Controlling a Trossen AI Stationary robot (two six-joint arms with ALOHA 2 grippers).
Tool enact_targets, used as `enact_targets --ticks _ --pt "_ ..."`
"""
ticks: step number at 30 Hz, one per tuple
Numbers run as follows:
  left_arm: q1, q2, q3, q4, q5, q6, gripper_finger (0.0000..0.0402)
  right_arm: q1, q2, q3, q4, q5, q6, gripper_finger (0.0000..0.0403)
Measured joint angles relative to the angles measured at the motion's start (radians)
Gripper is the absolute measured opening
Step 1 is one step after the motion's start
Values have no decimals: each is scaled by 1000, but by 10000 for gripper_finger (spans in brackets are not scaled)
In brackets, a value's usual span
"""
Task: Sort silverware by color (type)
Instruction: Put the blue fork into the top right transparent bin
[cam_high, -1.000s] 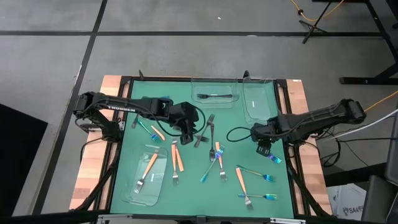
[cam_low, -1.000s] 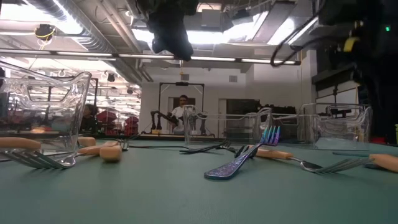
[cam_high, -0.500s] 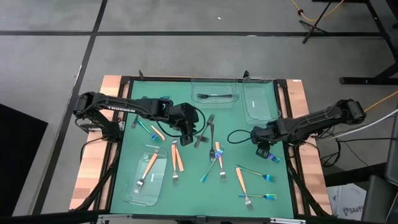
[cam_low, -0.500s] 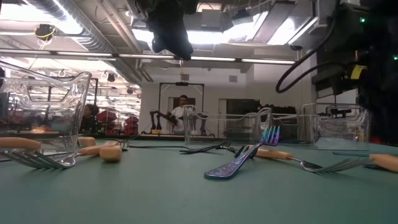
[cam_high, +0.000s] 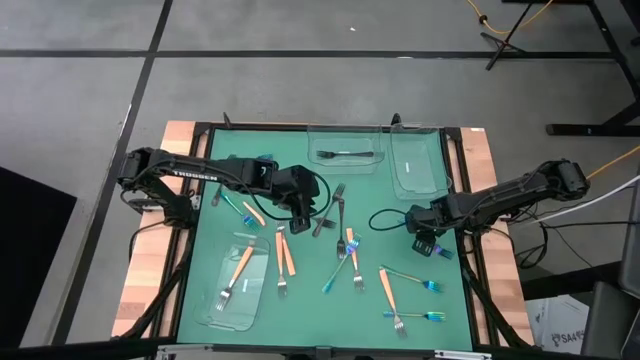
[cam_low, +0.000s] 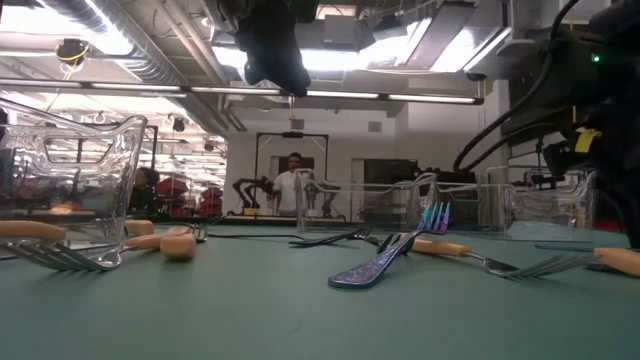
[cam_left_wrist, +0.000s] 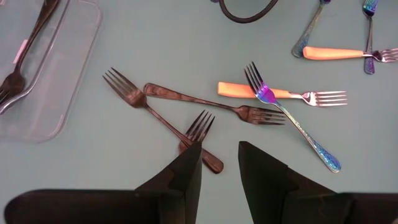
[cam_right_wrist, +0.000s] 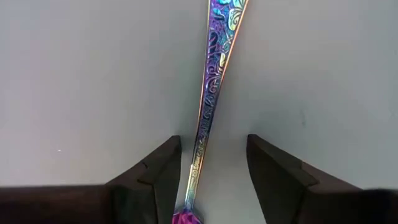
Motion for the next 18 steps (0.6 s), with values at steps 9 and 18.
enact_targets --ticks 9,18 --pt "0 0 0 0 0 -1 99 0 1 -1 4 8 1 177" --pt "0 0 0 0 0 -1 99 0 2 -2 3 8 2 177"
